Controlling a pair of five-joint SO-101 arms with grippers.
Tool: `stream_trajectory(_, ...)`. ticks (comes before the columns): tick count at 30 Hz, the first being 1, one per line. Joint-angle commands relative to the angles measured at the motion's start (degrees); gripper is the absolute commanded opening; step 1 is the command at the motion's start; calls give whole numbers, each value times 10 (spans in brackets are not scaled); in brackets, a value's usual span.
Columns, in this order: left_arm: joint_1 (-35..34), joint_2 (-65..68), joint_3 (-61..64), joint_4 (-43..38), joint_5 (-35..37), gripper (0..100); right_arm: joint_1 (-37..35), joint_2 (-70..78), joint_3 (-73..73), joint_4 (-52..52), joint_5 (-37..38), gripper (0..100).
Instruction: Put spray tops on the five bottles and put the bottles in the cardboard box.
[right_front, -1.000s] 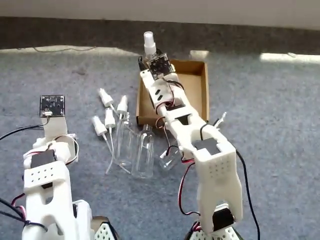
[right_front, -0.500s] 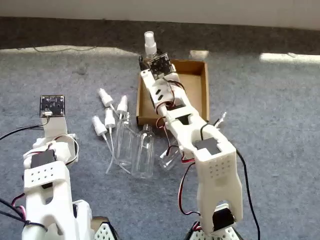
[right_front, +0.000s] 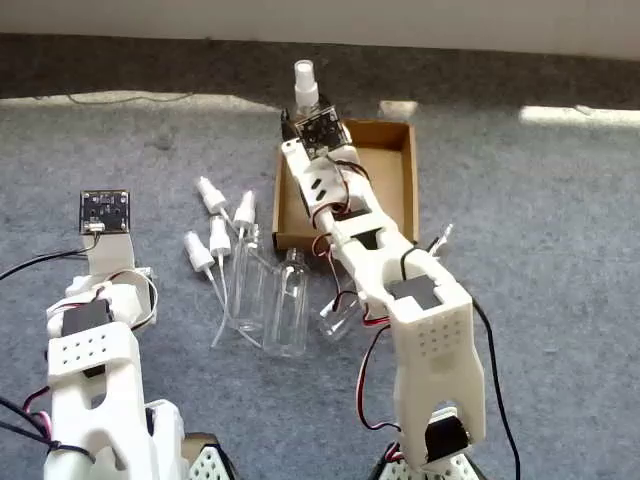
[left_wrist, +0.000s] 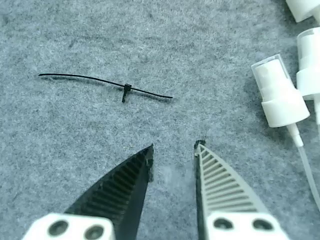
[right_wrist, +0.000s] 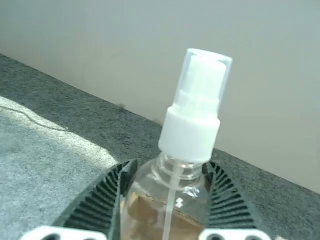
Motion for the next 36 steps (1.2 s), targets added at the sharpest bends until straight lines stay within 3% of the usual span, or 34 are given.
stream_trajectory(1,-4,-13,-1,-10,-5,136,8,-14,-31,-10,9,117)
stream_trajectory(8,-4,-13,-1,-10,-5,136,8,-14,-31,-10,8,185)
stream_trajectory(21,-4,-13,-1,-10,-5,136,7,-13,-34,-9,7,183)
stream_trajectory(23,-4,-13,-1,-10,-5,136,7,-13,-35,-9,8,162)
stream_trajectory(26,-4,-13,-1,-10,-5,136,8,-13,-35,-10,11,6)
stream_trajectory(36,-4,-13,-1,-10,-5,136,26,-26,-34,-10,58,5)
